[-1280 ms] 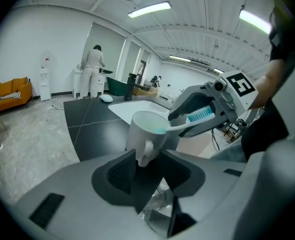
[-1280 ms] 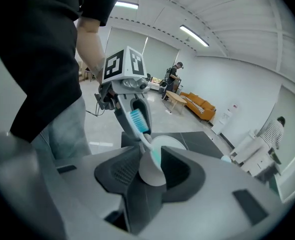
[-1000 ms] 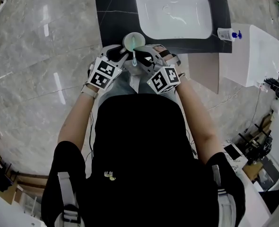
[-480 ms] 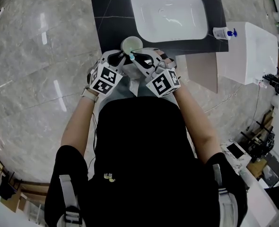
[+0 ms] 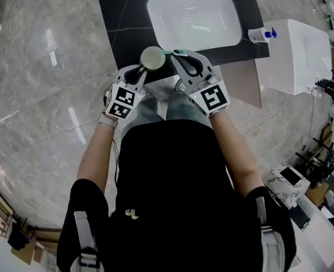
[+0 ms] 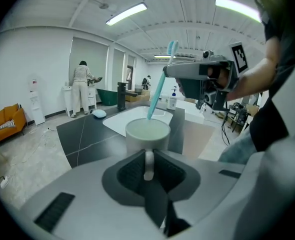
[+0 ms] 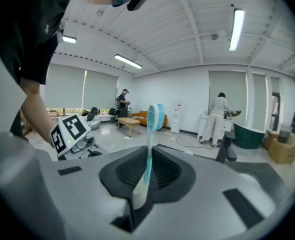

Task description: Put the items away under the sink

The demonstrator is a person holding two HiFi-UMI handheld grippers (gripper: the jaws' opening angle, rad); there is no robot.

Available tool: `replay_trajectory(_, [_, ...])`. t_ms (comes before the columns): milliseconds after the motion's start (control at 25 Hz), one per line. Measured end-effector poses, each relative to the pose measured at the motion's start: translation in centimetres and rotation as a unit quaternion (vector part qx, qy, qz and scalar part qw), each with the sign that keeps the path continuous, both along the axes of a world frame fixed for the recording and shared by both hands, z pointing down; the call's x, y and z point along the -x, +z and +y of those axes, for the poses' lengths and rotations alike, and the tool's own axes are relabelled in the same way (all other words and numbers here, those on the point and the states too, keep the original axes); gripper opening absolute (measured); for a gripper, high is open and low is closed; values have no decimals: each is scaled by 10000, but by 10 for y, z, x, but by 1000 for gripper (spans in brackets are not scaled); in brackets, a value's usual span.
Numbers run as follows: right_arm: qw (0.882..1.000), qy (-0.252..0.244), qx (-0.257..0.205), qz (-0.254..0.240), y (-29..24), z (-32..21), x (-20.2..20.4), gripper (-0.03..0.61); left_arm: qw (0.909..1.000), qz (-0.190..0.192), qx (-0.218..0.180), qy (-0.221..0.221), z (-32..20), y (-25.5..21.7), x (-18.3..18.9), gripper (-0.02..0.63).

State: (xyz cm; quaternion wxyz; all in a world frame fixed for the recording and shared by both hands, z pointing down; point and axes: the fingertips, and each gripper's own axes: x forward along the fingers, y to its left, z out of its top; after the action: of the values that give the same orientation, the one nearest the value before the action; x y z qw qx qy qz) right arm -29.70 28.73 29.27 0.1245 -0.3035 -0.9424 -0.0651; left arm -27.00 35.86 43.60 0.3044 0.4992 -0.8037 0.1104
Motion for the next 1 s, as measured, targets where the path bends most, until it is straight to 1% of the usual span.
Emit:
replay_trajectory(160, [9982,529,266,-80,-18,-29,3,49,9999,-76,-72,32,-5,-14,6,63])
replay_trajectory(320, [9937,870,588,-398,-53,-51,-2,49,9996,-197,-103,152,-18,-32,10,63])
replay_trajectory(440, [9898,1108,599,-670,-74,-72,-13,49,9993,-254,-125,230,-32,-44,12,63])
replay_trajectory(520, [9866,1288,657,-758,-83,-90,-24,49,9990,-310,-102,304,-43,-51,10,63])
replay_trajectory(720, [9735,2019,744,-774,-90,-164,-69,49,9978,-391,-90,531,-81,-68,-6,63])
replay_trajectory(880, [9599,2576,810,-757,-90,-222,-117,49,9957,-482,-3,789,-114,-76,-21,63])
replay_trajectory(1000, [9474,3012,761,-770,-85,-266,-155,49,9945,-474,-56,930,-144,-85,-34,63])
